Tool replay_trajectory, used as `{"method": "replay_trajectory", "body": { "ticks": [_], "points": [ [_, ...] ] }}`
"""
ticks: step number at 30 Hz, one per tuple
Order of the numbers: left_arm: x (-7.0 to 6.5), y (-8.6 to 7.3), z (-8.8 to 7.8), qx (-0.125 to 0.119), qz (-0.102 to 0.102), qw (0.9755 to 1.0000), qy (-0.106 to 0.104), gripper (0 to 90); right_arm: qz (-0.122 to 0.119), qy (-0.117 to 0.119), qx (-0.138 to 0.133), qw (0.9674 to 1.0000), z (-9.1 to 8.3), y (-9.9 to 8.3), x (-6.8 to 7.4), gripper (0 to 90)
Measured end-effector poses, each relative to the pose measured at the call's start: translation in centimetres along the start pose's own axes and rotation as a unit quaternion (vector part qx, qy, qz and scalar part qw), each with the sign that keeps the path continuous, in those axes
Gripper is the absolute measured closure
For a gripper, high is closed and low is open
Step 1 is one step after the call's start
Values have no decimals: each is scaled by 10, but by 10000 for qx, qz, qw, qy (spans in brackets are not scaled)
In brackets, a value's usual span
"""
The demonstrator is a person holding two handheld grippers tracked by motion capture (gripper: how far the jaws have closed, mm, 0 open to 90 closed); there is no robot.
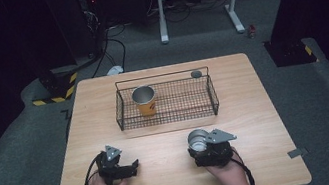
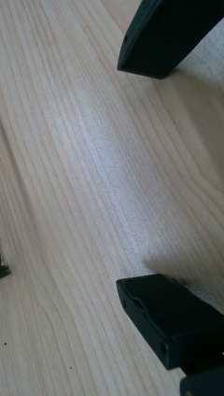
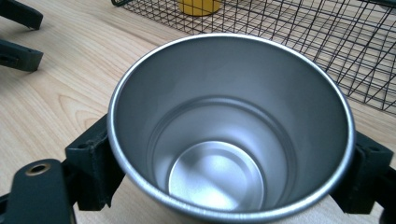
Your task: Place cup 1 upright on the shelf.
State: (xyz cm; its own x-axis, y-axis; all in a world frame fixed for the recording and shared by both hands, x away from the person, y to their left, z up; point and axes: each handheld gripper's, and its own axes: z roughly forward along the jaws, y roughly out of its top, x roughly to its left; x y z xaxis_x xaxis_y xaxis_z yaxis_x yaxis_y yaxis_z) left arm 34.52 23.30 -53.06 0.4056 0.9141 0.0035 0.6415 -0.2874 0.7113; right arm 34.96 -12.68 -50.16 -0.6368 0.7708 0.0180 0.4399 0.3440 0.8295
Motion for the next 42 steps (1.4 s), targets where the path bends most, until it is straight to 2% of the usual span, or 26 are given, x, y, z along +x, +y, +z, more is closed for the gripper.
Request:
{"method": "replay_trajectory", "body": {
  "ticks": [4, 14, 33, 37, 42],
  "points": [
    [0, 0, 0, 9, 5, 10000, 4, 3, -64, -39, -19, 10000, 2, 1, 1, 177],
    [0, 0, 0, 2, -3, 10000, 4, 3, -108, -73, -2, 9999, 2, 3, 0, 184],
    [0, 0, 0, 9, 3, 10000, 1, 4, -83, -227, -274, 9993, -14, 7, -3, 184],
    [0, 0, 0, 9, 3, 10000, 4, 4, -18, -229, -243, 9994, -17, 7, -2, 184],
    [0, 0, 0, 29, 14, 10000, -4, 4, -85, -347, -292, 9989, -22, 8, 1, 185]
  ]
}}
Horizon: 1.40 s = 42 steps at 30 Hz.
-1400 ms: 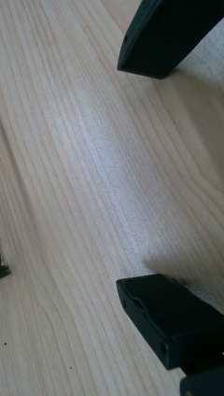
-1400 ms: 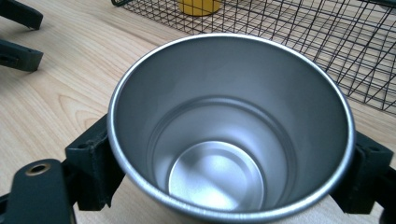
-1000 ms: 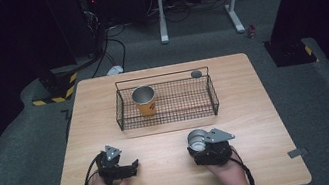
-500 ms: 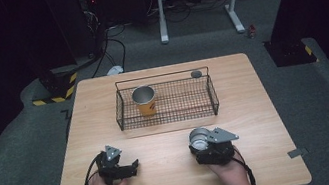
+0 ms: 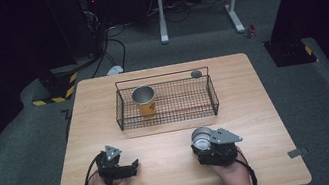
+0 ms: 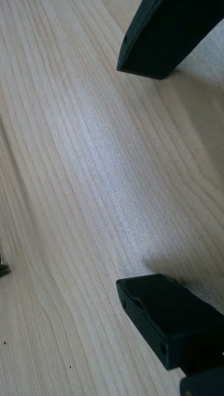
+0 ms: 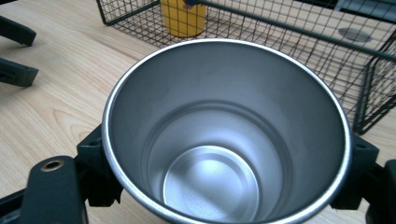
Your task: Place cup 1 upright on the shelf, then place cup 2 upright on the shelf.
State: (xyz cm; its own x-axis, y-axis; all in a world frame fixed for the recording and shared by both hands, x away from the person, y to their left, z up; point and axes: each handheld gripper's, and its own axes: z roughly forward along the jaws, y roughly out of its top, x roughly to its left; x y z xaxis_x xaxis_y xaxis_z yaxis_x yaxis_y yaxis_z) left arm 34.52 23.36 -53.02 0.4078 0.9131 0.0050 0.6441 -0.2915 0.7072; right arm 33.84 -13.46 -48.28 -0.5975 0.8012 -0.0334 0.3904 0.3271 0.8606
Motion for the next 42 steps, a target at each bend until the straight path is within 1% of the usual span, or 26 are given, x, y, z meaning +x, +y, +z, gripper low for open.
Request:
{"method": "replay_trajectory", "body": {
  "ticks": [1, 2, 3, 7, 10, 13, 15, 17, 21, 24, 25, 28, 29, 30, 33, 36, 39, 42],
  "points": [
    [0, 0, 0, 3, 1, 10000, 2, 4, 48, 10, -4, 10000, -1, 1, 0, 185],
    [0, 0, 0, 2, 2, 10000, 6, 5, 34, 37, -18, 10000, -2, 1, 0, 185],
    [0, 0, 0, -10, -11, 10000, 9, 5, 84, 94, -26, 9999, -4, 2, 0, 184],
    [-1, 0, 0, -12, -18, 10000, 8, 6, 17, -34, -105, 9999, -9, 9, 1, 184],
    [-1, 0, 0, -13, -19, 10000, 8, 6, 33, -36, -150, 9999, -10, 16, -2, 184],
    [-1, 0, 0, -13, -18, 10000, 8, 6, 55, -82, -199, 9998, -9, 21, -3, 185],
    [-1, 0, 0, -13, -19, 10000, 8, 6, 12, -151, -210, 9997, -8, 25, -3, 185],
    [-1, 0, 0, -14, -19, 10000, 8, 6, 52, -158, -211, 9996, -7, 28, -4, 185],
    [-1, 0, 0, -16, -20, 10000, 8, 6, 49, -194, -230, 9995, -4, 35, -6, 185],
    [-1, 0, 0, -14, -19, 10000, 7, 6, 94, -241, -234, 9994, -1, 39, -7, 185],
    [-1, 0, 0, -13, -19, 10000, 8, 6, 148, -262, -239, 9993, -1, 40, -7, 185],
    [0, 0, 0, -3, -10, 10000, 9, 5, 76, -299, -193, 9993, 0, 45, -6, 185],
    [-1, 0, 0, -21, -42, 10000, 10, 5, 46, -320, -191, 9993, 0, 46, -5, 185],
    [0, 0, 0, -13, -10, 10000, 13, 5, 65, -334, -189, 9992, 0, 48, -4, 185],
    [0, 0, 0, -17, -22, 10000, 11, 5, 28, -371, -212, 9991, 0, 54, -4, 184],
    [0, 0, 0, -17, -21, 10000, 12, 5, 36, -399, -232, 9989, 1, 60, -6, 185],
    [0, 0, 0, -16, -18, 10000, 14, 6, 115, -389, -275, 9988, 2, 64, -7, 185],
    [0, 0, 0, -16, -4, 10000, 18, 6, 77, -409, -260, 9988, 6, 69, -11, 185]
  ]
}}
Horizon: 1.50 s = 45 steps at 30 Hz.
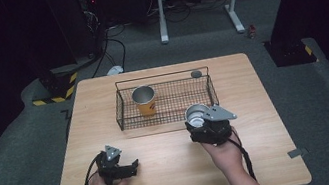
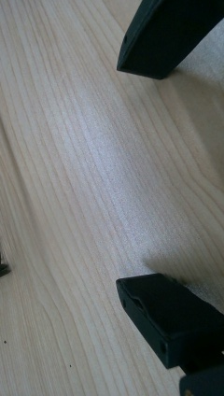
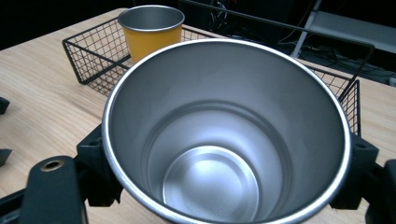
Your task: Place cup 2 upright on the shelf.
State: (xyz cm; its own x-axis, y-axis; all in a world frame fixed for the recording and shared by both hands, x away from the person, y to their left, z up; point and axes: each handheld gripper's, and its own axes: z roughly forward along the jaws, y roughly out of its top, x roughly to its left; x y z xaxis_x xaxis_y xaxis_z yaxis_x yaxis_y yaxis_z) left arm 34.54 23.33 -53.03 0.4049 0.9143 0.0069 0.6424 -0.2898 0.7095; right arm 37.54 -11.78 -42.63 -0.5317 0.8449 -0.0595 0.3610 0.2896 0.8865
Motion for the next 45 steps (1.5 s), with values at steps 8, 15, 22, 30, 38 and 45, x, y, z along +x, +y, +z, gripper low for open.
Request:
{"method": "replay_trajectory", "body": {
  "ticks": [8, 15, 22, 30, 38, 45],
  "points": [
    [0, 0, 0, -9, 4, 10000, 3, 6, 72, -36, -16, 10000, 10, 10, -6, 185],
    [0, 0, 0, -5, 4, 10000, 1, 6, 85, -91, 0, 9999, 19, 20, -11, 185],
    [0, 1, 1, -8, 5, 10000, -4, 6, 101, -176, -31, 9998, 28, 34, -15, 185],
    [0, 1, 1, -13, -3, 10000, -7, 6, 124, -322, -32, 9994, 40, 48, -23, 185],
    [0, 1, 1, -10, 9, 10000, -8, 6, 178, -422, 11, 9989, 55, 54, -33, 185],
    [0, 1, 1, -9, 14, 10000, -14, 5, 206, -487, 72, 9986, 66, 54, -39, 185]
  ]
}}
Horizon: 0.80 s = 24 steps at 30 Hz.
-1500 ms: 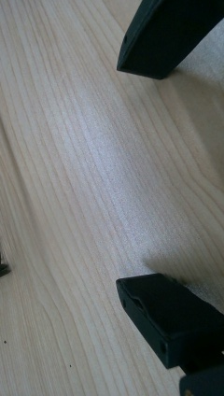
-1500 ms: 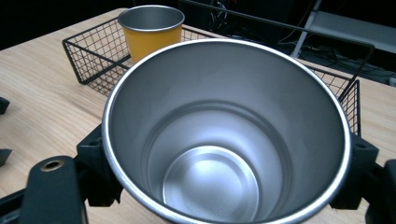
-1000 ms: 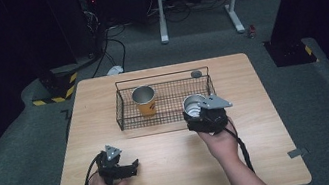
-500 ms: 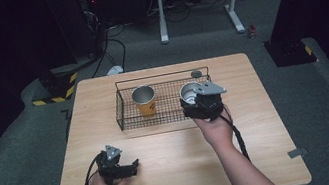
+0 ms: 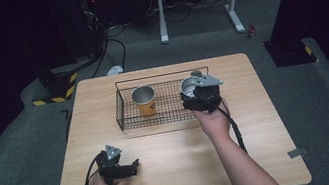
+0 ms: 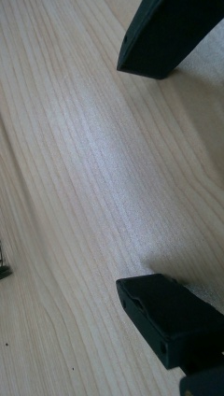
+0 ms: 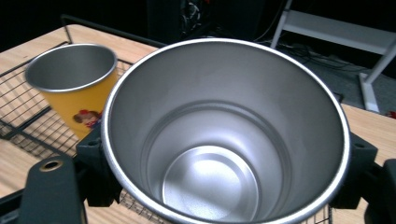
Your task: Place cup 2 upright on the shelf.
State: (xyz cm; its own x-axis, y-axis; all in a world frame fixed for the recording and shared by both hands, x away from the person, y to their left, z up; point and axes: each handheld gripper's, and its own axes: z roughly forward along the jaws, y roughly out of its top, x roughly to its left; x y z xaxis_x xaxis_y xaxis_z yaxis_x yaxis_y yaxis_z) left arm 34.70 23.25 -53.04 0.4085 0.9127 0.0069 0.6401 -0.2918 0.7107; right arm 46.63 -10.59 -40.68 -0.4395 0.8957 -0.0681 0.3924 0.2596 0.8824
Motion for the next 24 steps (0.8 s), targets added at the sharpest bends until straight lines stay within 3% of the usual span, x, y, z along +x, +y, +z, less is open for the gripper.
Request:
{"method": "replay_trajectory", "body": {
  "ticks": [15, 20, 24],
  "points": [
    [0, 0, 0, -2, -1, 10000, 0, 5, 104, -387, 139, 9991, 27, 5, -7, 185],
    [0, 0, 0, -6, 0, 10000, 3, 5, 251, -533, 225, 9980, 39, 7, -12, 185],
    [0, 0, 0, -3, -2, 10000, 3, 5, 354, -519, 174, 9979, 44, 7, -20, 185]
  ]
}}
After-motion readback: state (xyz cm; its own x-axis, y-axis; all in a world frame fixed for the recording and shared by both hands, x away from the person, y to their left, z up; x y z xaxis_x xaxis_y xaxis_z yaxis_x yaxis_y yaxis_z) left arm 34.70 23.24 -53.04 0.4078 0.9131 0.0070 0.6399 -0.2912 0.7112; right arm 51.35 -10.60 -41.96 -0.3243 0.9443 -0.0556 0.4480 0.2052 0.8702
